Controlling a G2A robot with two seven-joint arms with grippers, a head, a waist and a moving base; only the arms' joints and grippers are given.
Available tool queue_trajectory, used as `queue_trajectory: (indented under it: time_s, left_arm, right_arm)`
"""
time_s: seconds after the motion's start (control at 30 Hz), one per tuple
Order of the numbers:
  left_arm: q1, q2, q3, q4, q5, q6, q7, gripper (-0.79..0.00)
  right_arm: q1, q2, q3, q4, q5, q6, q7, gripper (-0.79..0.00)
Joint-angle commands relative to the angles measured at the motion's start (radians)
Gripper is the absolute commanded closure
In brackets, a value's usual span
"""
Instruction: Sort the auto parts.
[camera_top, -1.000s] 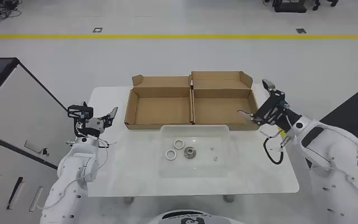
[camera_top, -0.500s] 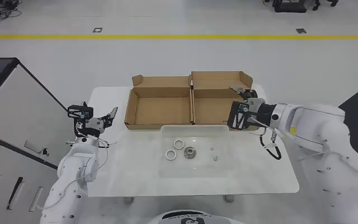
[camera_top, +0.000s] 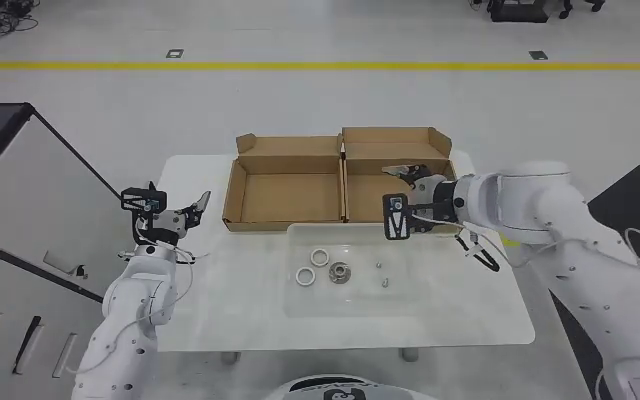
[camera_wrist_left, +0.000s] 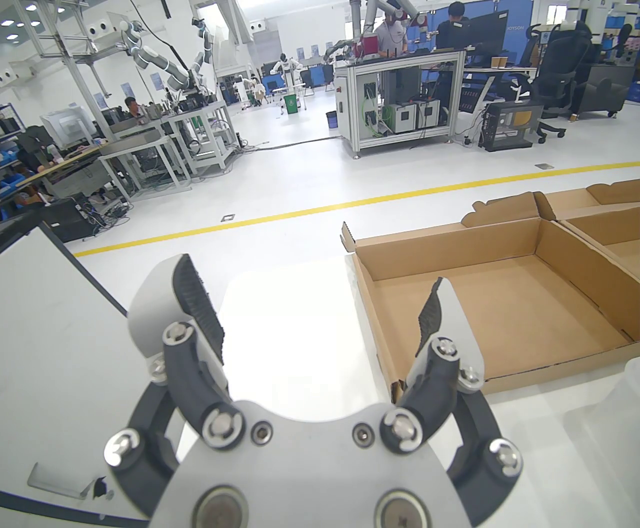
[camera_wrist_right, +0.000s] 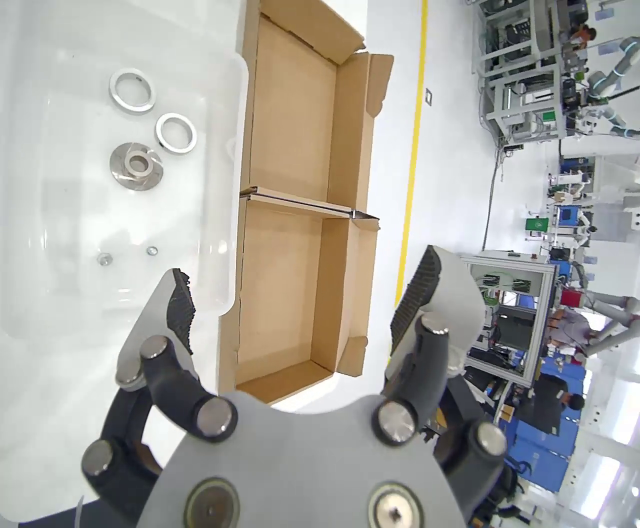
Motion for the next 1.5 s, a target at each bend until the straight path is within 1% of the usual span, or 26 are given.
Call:
queue_trajectory:
  time_s: [0.0,0.13,0.2,0.3,0.33,0.47,0.57,0.77,0.93,1.07,1.23,1.47]
  left_arm:
    - [0.000,0.000,0.000,0.000,0.000,0.000,0.000,-0.785]
    - [0.000,0.000,0.000,0.000,0.000,0.000,0.000,-0.785]
    - [0.000,0.000,0.000,0.000,0.000,0.000,0.000,-0.785]
    - [0.000,0.000,0.000,0.000,0.000,0.000,0.000,-0.785]
    - [0.000,0.000,0.000,0.000,0.000,0.000,0.000,-0.785]
    - [0.000,0.000,0.000,0.000,0.000,0.000,0.000,-0.785]
    - [0.000,0.000,0.000,0.000,0.000,0.000,0.000,-0.785]
    - [0.000,0.000,0.000,0.000,0.000,0.000,0.000,-0.785]
    - [0.000,0.000,0.000,0.000,0.000,0.000,0.000,-0.785]
    - [0.000,0.000,0.000,0.000,0.000,0.000,0.000,-0.785]
    - [0.000,0.000,0.000,0.000,0.000,0.000,0.000,-0.785]
    - [0.000,0.000,0.000,0.000,0.000,0.000,0.000,-0.785]
  right_arm:
    - [0.051,0.028,-0.060,0.010,0.029,0.000,0.000,-0.785]
    - [0.150,0.077,-0.170,0.028,0.089,0.000,0.000,-0.785]
    - [0.192,0.095,-0.220,0.035,0.113,0.000,0.000,-0.785]
    - [0.270,0.124,-0.319,0.044,0.156,0.000,0.000,-0.785]
    - [0.306,0.136,-0.369,0.047,0.172,0.000,0.000,-0.785]
    - [0.421,0.166,-0.508,0.054,0.217,0.000,0.000,-0.785]
    - [0.504,0.176,-0.598,0.058,0.248,0.000,0.000,-0.785]
    - [0.625,0.170,-0.746,0.078,0.285,0.000,0.000,-0.785]
    - [0.726,0.149,-0.860,0.096,0.314,0.000,0.000,-0.785]
    - [0.780,0.128,-0.929,0.109,0.332,0.000,0.000,-0.785]
    - [0.763,0.099,-0.930,0.117,0.327,0.000,0.000,-0.785]
    - [0.706,0.073,-0.930,0.141,0.307,0.000,0.000,-0.785]
